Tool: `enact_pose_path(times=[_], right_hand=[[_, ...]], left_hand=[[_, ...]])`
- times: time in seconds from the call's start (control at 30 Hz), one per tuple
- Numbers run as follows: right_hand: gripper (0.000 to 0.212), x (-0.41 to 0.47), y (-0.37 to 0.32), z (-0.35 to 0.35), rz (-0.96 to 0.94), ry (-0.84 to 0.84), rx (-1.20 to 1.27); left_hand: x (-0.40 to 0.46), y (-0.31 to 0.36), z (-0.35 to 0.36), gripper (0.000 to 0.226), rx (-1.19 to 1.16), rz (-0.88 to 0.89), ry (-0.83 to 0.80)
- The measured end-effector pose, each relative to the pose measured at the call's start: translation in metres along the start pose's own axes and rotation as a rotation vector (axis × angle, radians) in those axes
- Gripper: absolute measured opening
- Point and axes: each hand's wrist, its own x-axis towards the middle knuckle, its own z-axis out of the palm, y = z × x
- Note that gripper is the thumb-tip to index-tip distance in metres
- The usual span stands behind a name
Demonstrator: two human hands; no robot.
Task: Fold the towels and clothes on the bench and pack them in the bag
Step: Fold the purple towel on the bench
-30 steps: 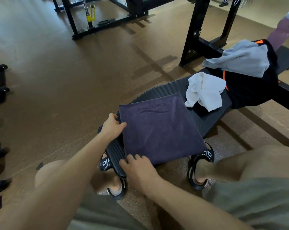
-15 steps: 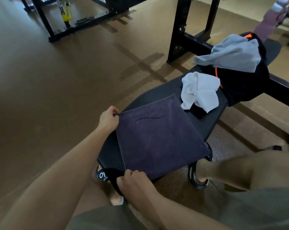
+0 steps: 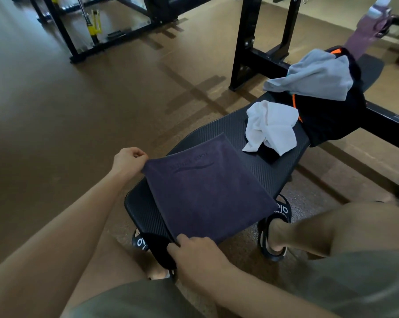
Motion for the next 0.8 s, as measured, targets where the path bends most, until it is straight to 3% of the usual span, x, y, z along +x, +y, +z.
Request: enact_pose_path(times=[0.17,0.3,0.63,0.8], right_hand=[[0.007,-0.035,0.034,-0.025,0.157,0.218,0.272],[0.007,-0.055,0.086,-0.04,0.316,0.299,0.357],[0.021,-0.076,0.186,-0.059,0.608,0.136,0.641],[0.022,-0.068,0.216,-0.056,0.731,0.037,0.723]], left_hand=[[-0.003,0.028,-0.017,0.032,-0.153,0.034,-0.041],[-0.009,0.065,-0.022,0.023,0.014,0.239,-0.167],[0.023,0.135,0.034,0.007,0.409,0.553,-0.232],[0.049,0.152,0.074,0.014,0.47,0.619,-0.278]])
